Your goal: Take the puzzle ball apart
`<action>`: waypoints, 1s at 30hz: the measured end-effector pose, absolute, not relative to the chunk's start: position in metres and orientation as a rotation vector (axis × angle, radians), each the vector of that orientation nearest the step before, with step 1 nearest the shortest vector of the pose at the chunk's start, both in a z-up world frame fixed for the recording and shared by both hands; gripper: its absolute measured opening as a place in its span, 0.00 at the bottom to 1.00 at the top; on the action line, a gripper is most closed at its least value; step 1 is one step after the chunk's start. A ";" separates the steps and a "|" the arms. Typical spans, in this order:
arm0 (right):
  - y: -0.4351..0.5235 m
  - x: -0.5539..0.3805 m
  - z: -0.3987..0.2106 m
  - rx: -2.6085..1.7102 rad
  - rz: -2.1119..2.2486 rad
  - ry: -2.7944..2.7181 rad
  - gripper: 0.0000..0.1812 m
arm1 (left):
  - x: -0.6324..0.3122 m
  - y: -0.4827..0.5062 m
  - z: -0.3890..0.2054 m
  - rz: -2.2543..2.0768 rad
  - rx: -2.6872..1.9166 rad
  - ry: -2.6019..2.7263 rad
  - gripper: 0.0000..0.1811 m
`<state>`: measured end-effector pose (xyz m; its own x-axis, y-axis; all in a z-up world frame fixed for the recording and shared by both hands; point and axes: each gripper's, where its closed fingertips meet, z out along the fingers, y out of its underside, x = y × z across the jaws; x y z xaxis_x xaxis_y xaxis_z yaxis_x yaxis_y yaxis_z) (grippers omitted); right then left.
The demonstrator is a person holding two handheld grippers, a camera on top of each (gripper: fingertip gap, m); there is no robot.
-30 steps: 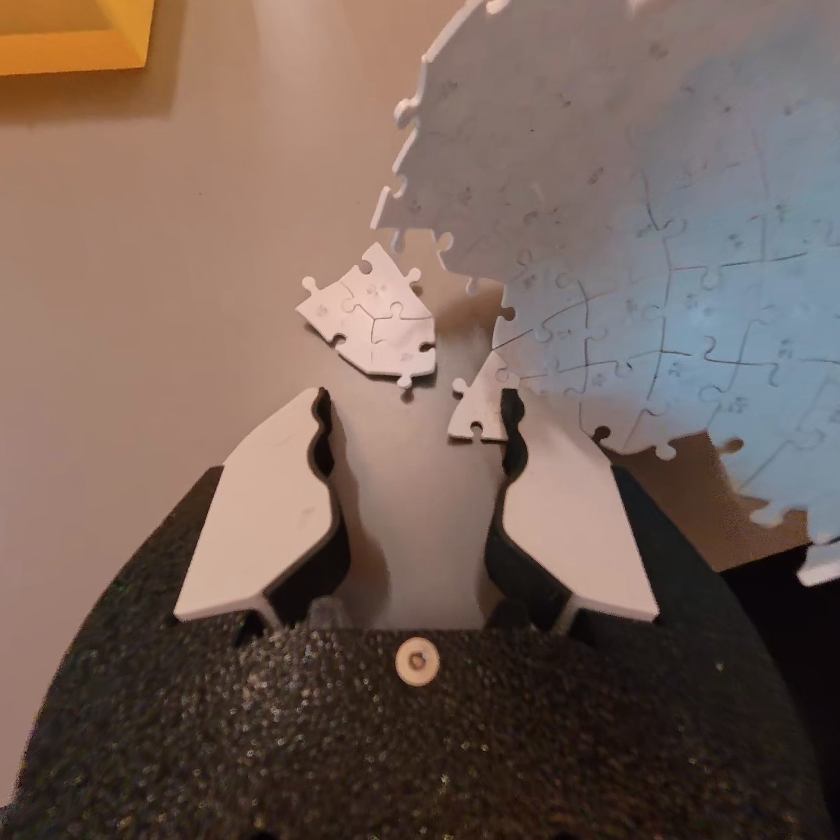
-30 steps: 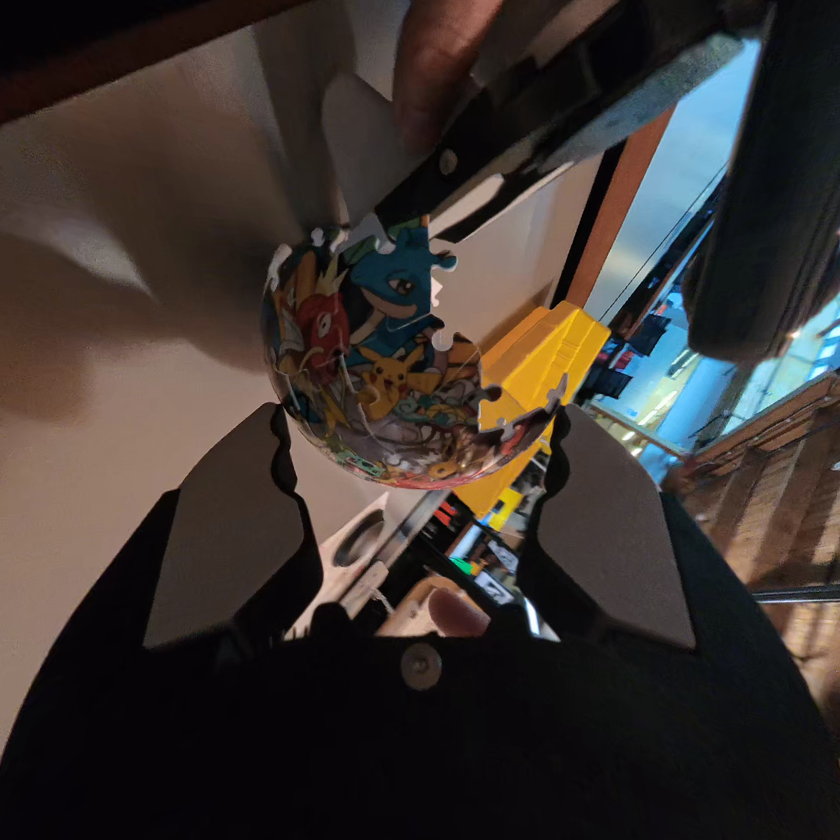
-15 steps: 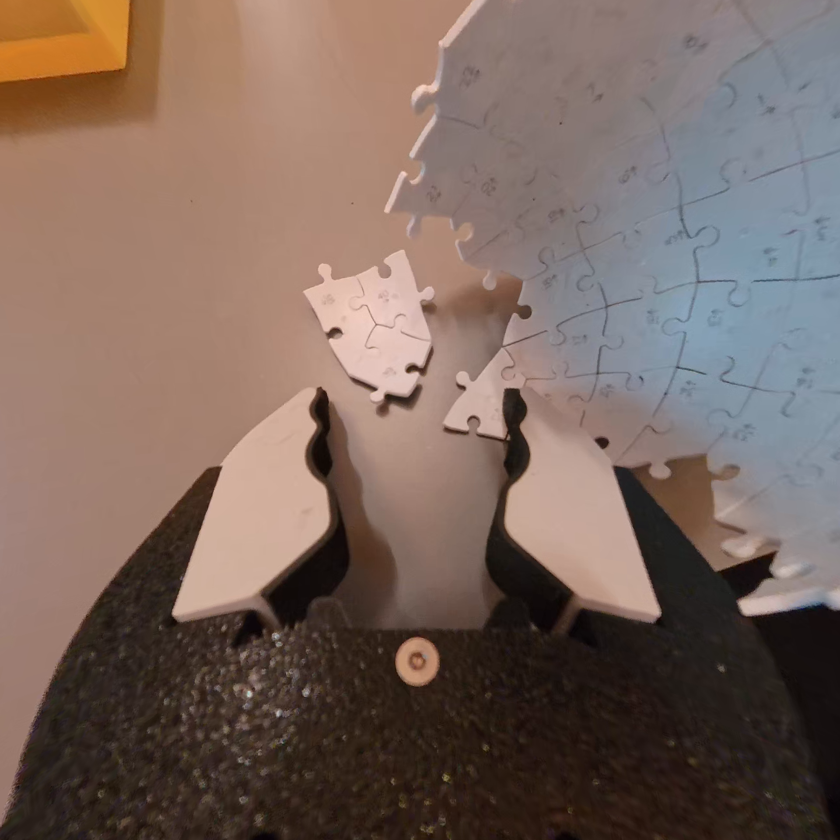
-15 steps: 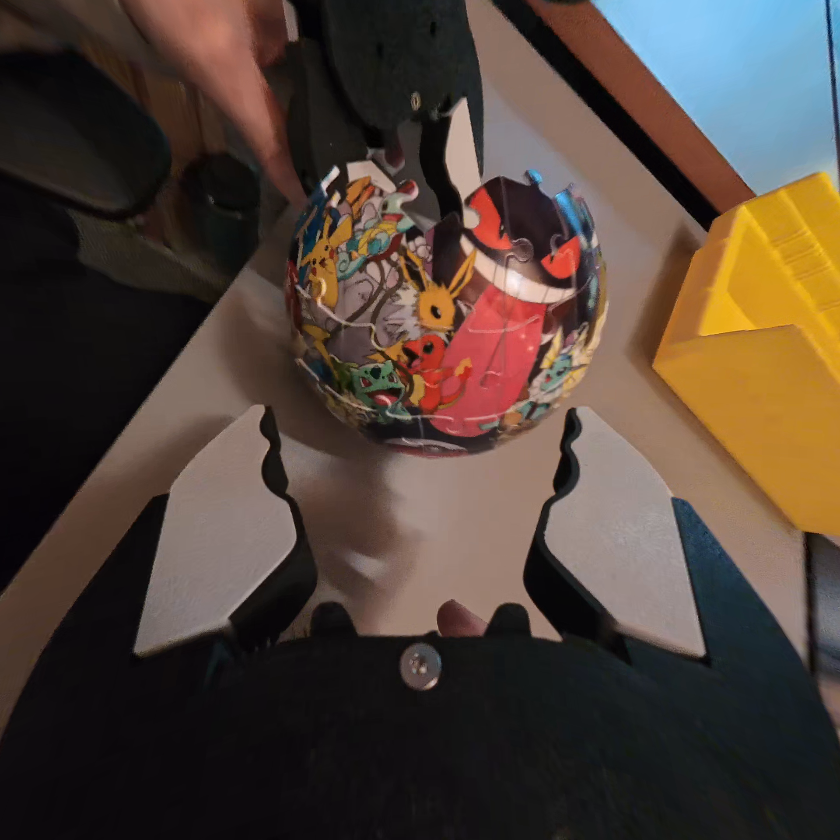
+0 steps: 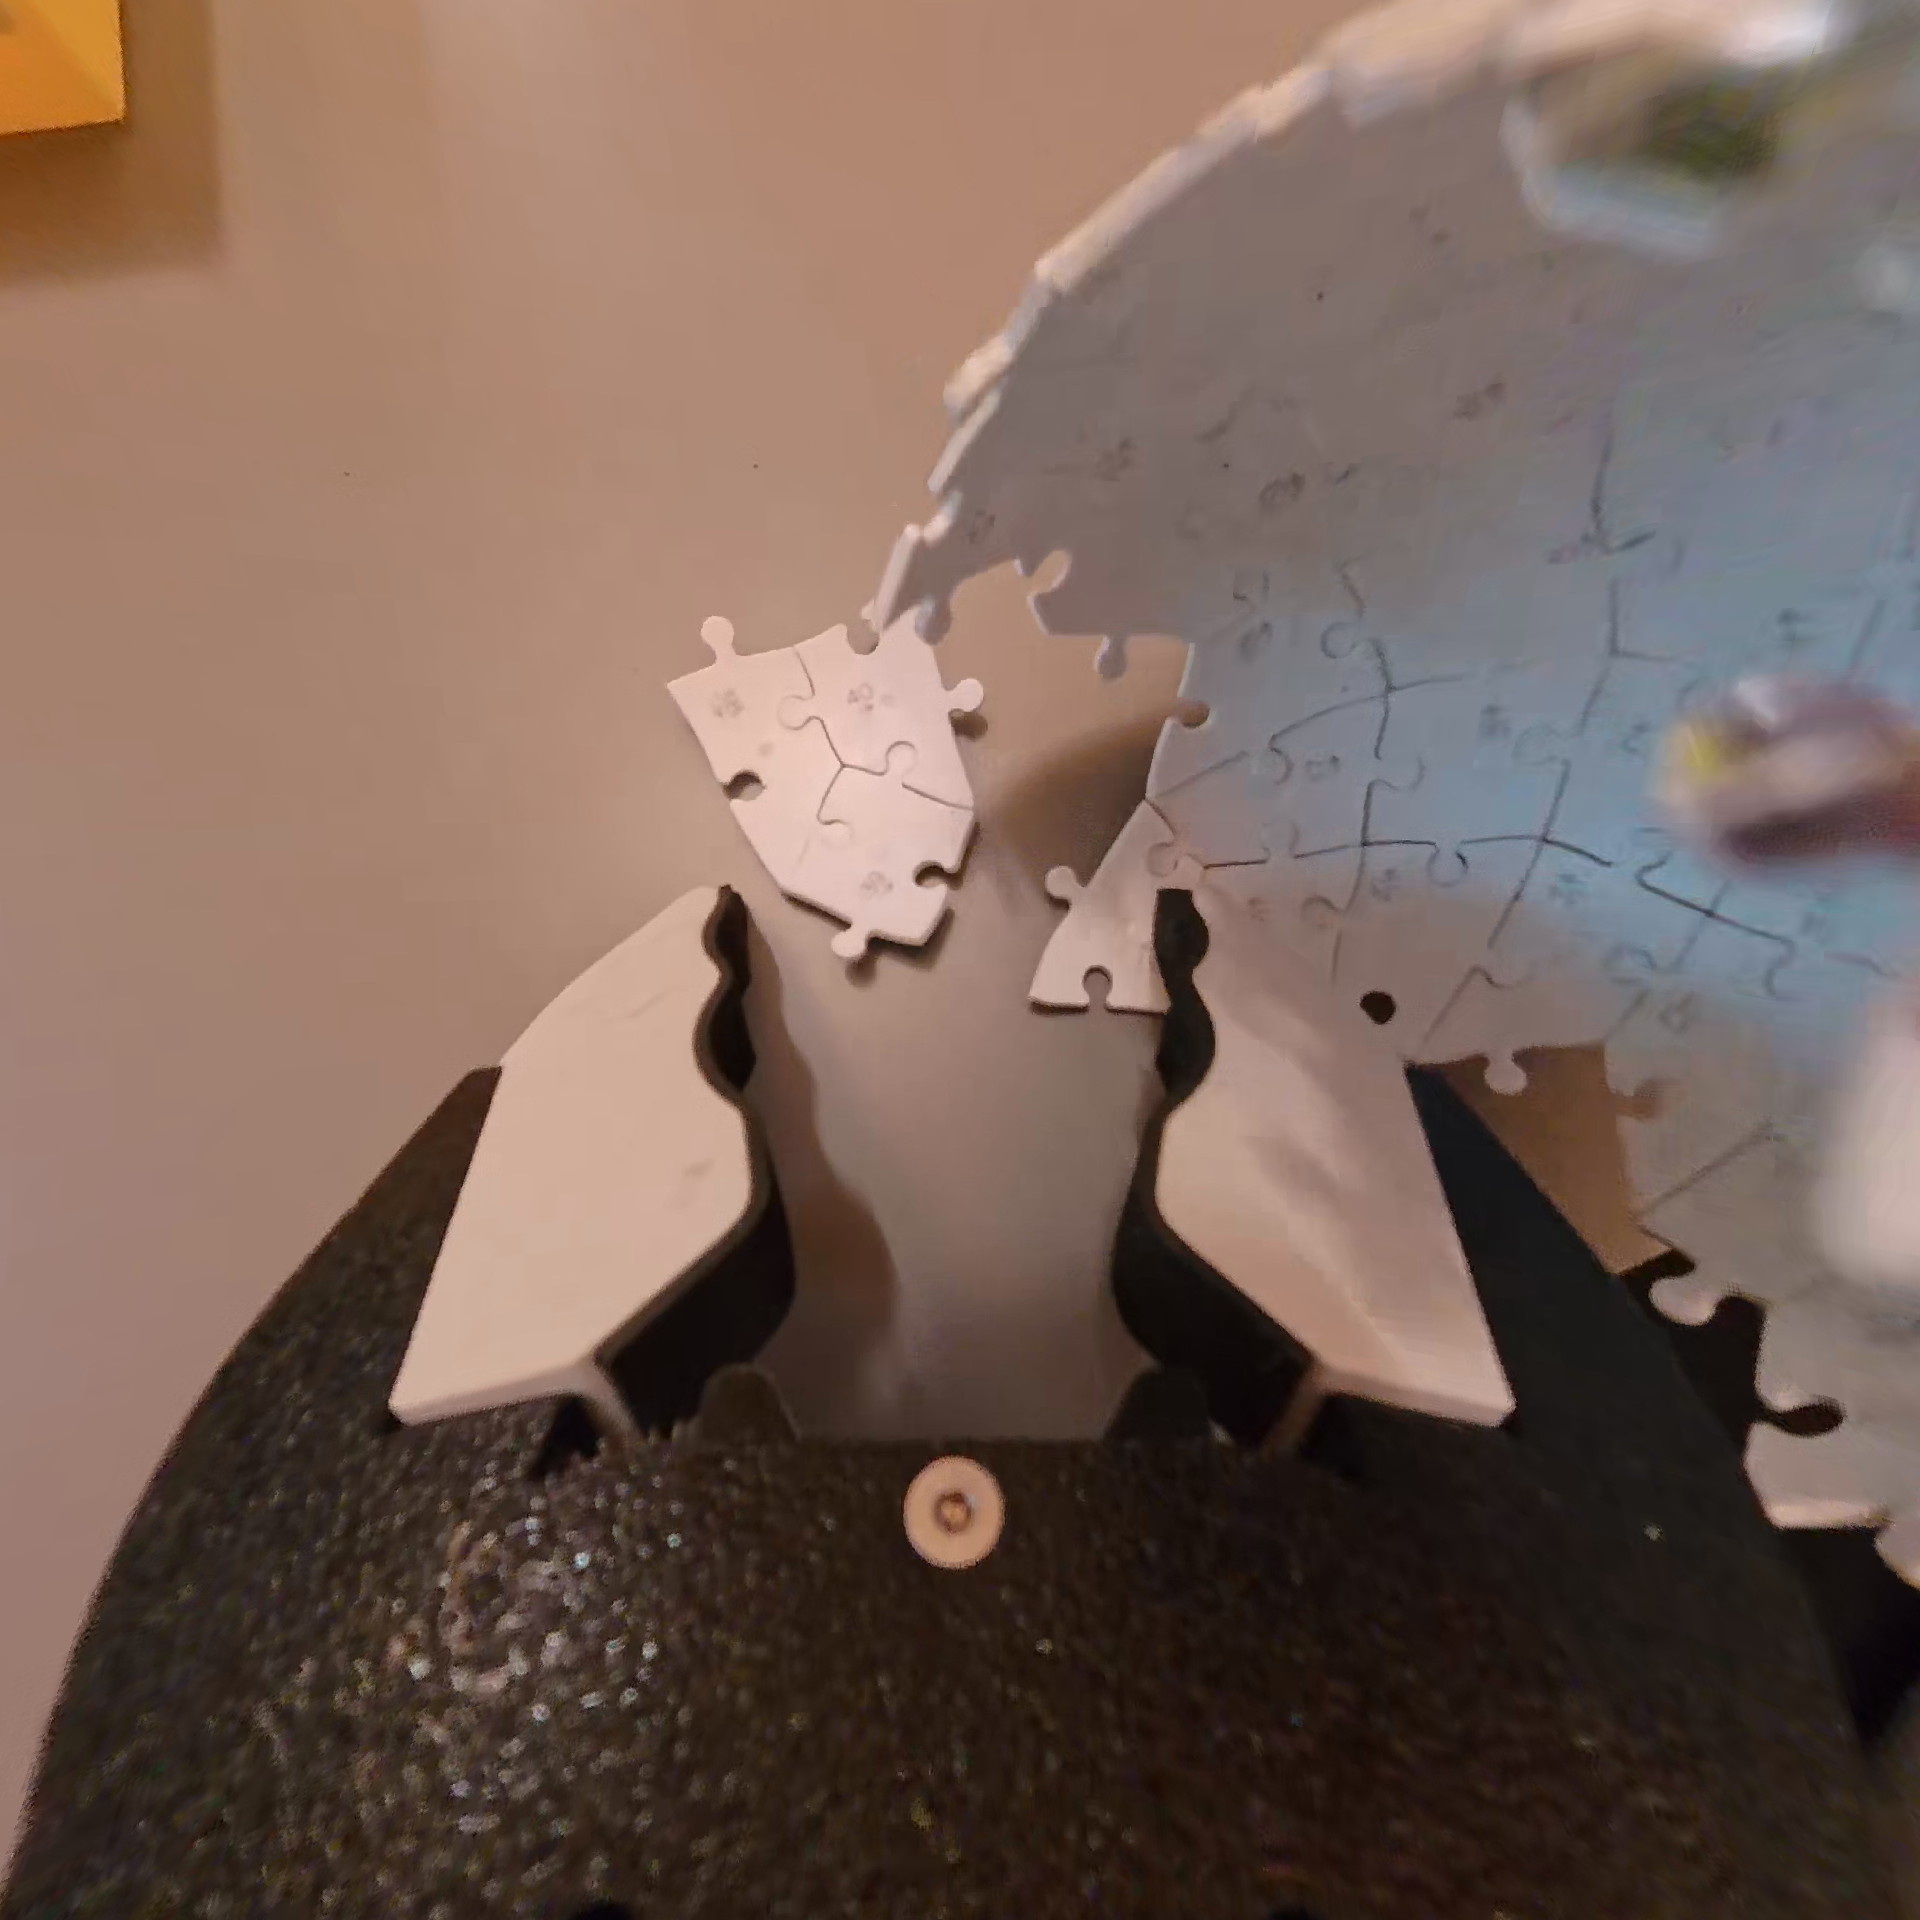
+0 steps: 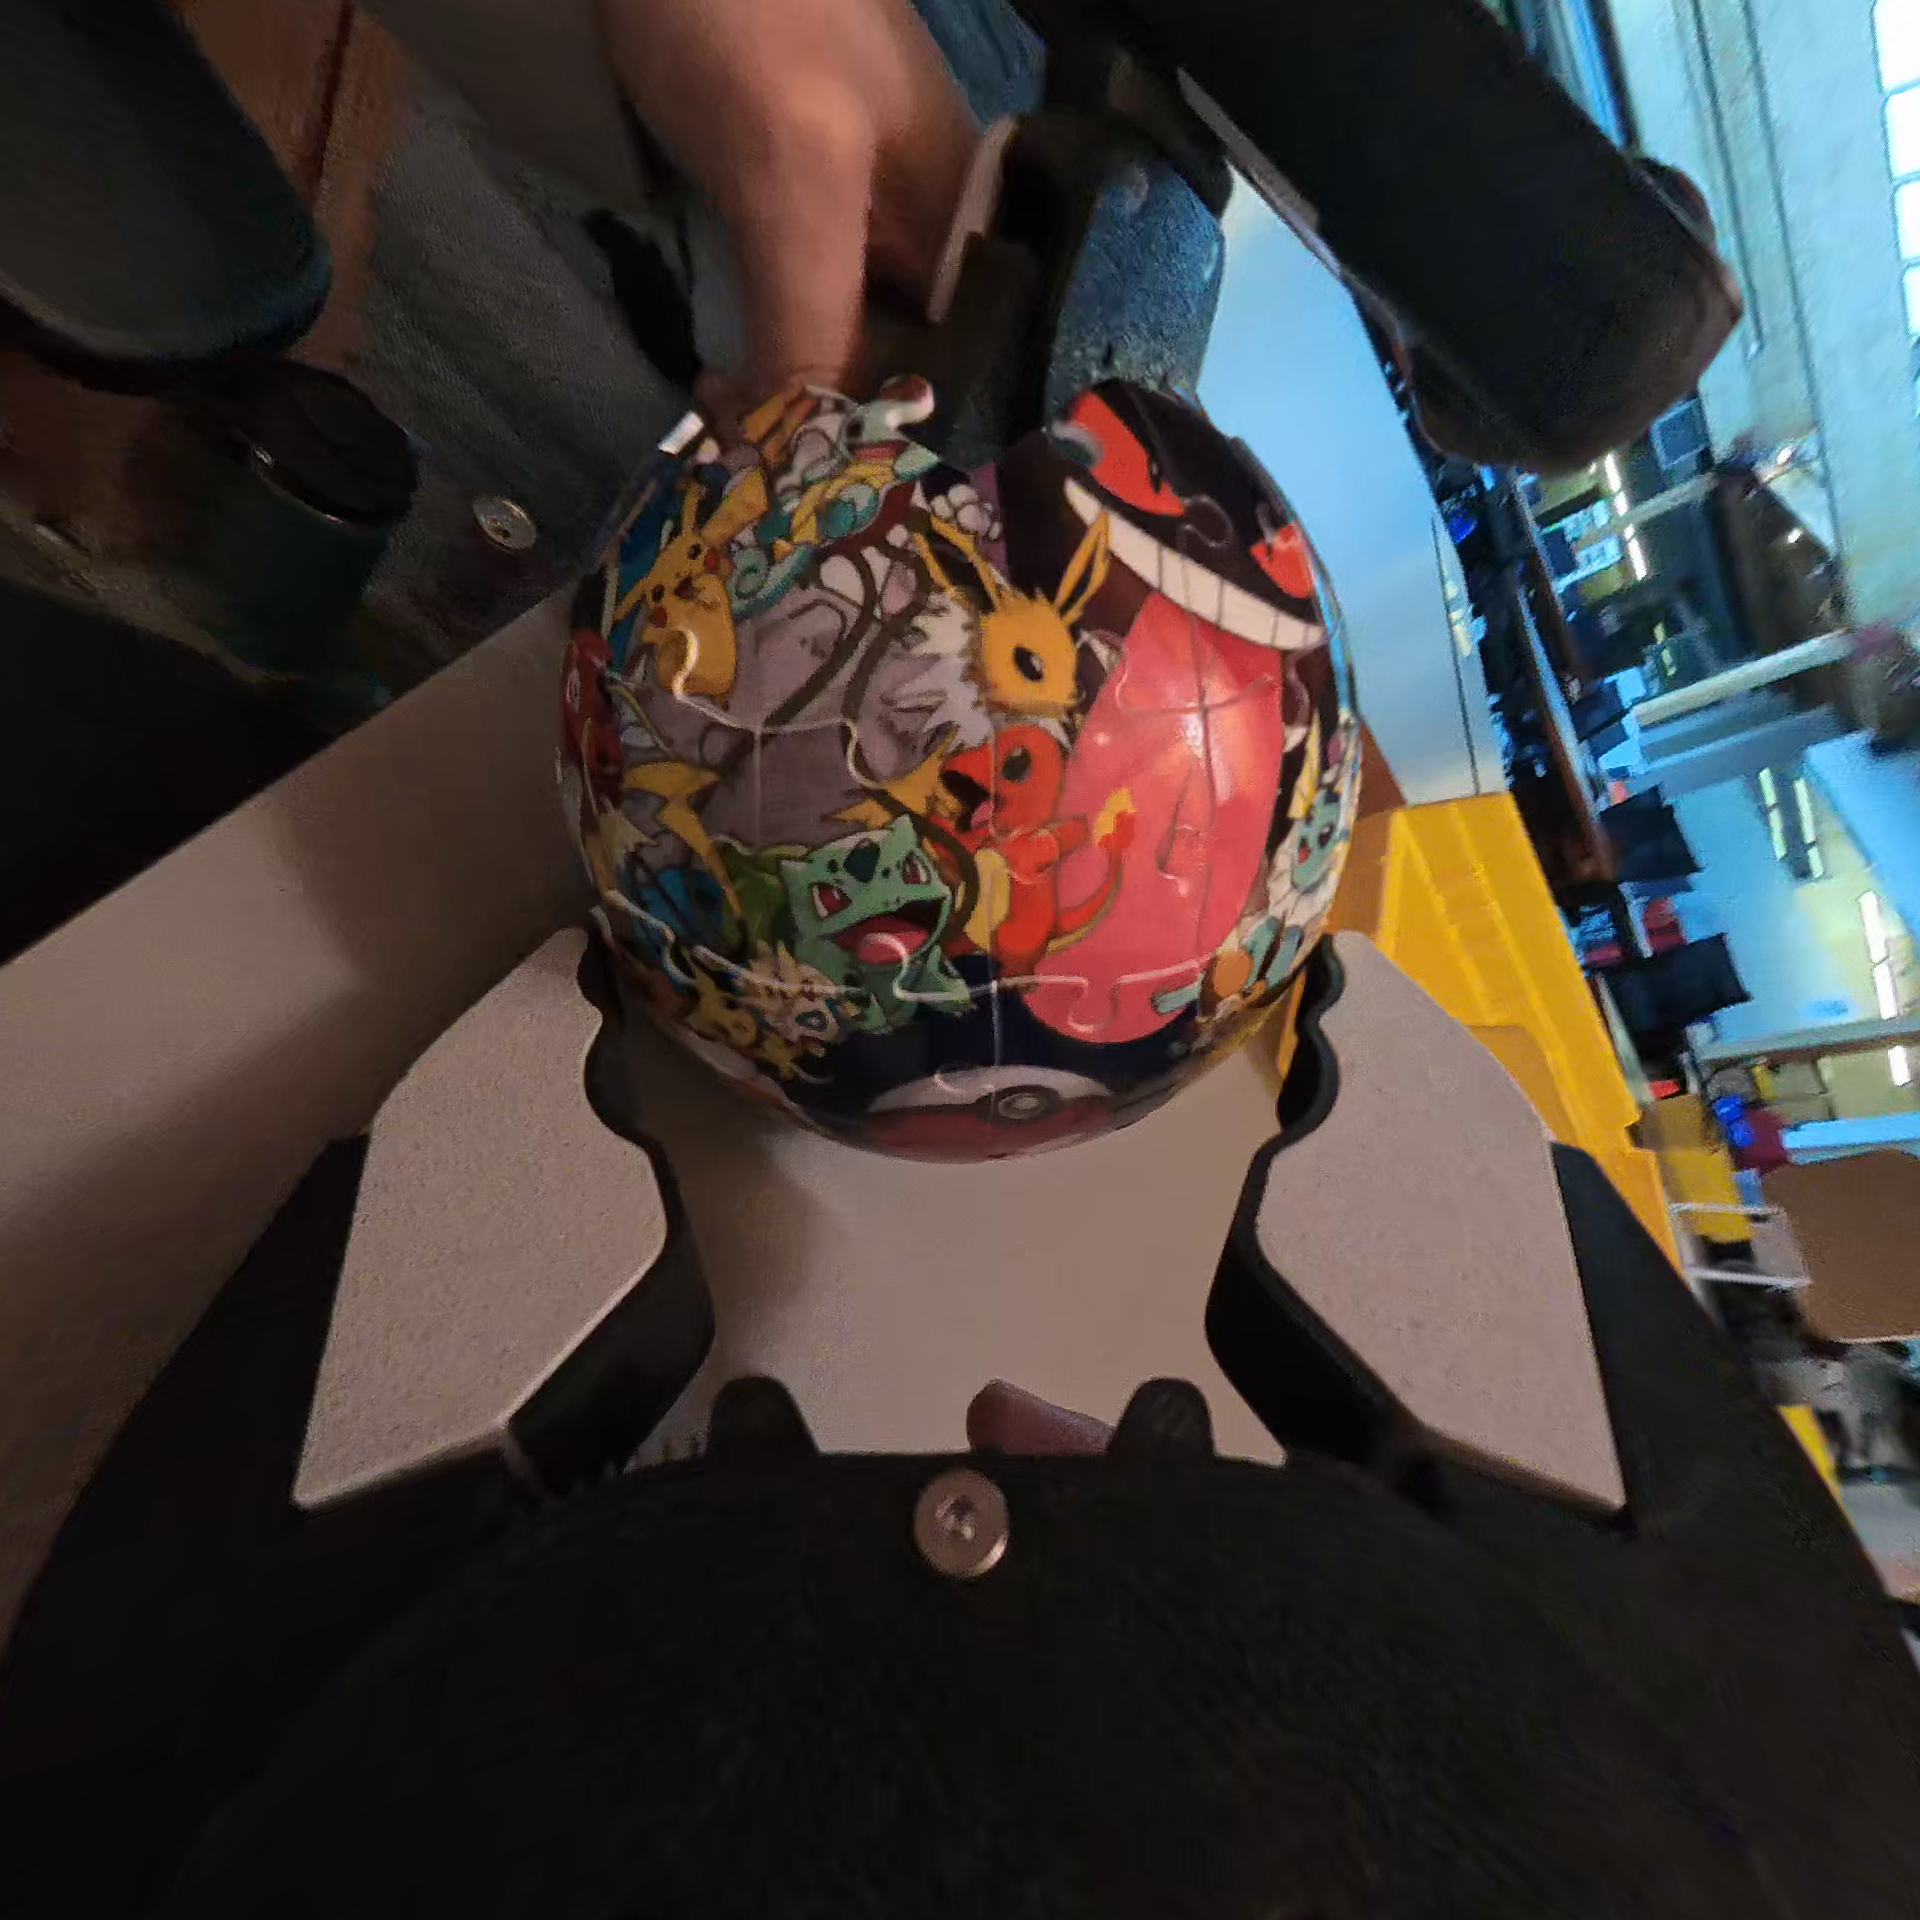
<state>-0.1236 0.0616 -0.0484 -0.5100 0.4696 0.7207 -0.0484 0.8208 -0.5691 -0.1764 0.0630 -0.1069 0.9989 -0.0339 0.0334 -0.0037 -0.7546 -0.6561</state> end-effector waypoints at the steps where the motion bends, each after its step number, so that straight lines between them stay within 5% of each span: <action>1: 0.061 -0.123 -0.049 -0.295 0.650 -2.009 0.67 | -0.176 0.063 -0.107 -0.057 -2.422 0.025 0.42; 30: 0.063 -0.120 -0.047 -0.270 0.442 -1.932 0.61 | -0.187 0.041 -0.100 -0.178 -2.427 -0.106 0.41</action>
<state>-0.1199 0.0628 -0.0471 -0.3908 0.3859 0.8357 -0.0162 0.9048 -0.4254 -0.1874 0.0409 -0.1002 0.9872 0.0288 0.1568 0.1238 -0.7578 -0.6406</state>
